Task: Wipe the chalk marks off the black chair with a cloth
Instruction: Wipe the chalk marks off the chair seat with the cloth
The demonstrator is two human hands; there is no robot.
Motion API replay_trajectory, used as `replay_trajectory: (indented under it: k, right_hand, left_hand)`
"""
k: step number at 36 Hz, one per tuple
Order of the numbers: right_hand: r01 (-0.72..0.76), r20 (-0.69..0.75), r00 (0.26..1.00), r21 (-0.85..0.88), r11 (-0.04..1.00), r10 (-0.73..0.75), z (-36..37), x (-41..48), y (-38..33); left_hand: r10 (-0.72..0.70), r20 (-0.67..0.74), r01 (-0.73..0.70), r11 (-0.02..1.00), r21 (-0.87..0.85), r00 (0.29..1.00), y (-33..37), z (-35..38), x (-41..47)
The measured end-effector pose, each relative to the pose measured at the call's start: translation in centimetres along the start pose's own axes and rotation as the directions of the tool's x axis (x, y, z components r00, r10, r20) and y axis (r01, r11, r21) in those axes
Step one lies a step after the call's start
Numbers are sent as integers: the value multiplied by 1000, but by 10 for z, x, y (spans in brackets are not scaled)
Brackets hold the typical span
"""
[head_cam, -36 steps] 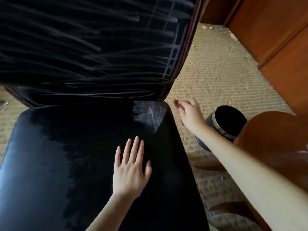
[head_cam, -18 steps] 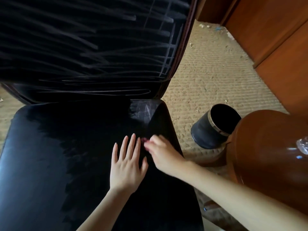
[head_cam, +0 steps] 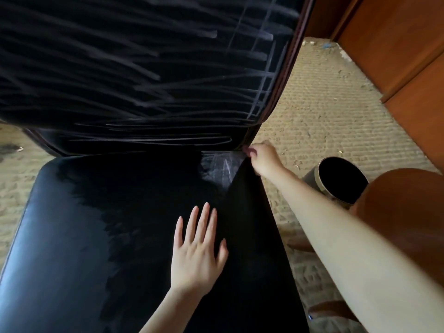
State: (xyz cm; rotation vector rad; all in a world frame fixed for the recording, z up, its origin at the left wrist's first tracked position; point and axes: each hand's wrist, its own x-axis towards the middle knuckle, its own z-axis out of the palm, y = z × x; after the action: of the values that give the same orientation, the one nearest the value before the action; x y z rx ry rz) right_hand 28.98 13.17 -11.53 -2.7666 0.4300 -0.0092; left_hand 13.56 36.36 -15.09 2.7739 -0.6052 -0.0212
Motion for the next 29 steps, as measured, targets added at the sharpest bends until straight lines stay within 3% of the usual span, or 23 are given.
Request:
replay_trajectory:
  k: [4, 8, 11, 15, 20, 23, 26, 29]
  right_hand:
    - [4, 37, 999, -4, 1000, -4, 9, -15, -14]
    - [149, 97, 983, 47, 988, -153, 6, -64, -26]
    - [309, 181, 926, 134, 942, -330, 8, -112, -35]
    - [318, 244, 891, 266, 910, -383, 11, -148, -38]
    - [188, 223, 932, 373, 909, -285, -12, -132, -39]
    - [30, 119, 990, 375, 926, -80, -31, -84, -29]
    - [-180, 105, 983, 328, 928, 153, -40, -34, -8]
    - [-248, 94, 969, 282, 927, 230, -29, -6, -1]
  left_hand:
    - [3, 1, -3, 1000, -7, 1000, 0, 0, 0]
    - [-1, 20, 1, 1000, -2, 1000, 0, -2, 0]
    - [4, 26, -4, 1000, 4, 1000, 1, -3, 0]
    - [9, 22, -9, 1000, 8, 1000, 0, -3, -1]
    - [11, 38, -12, 1000, 19, 999, 0, -4, -2]
    - [7, 25, -7, 1000, 6, 1000, 0, -3, -1]
    - [11, 15, -11, 1000, -2, 1000, 0, -2, -1]
    - [11, 5, -11, 1000, -6, 1000, -1, -2, -1]
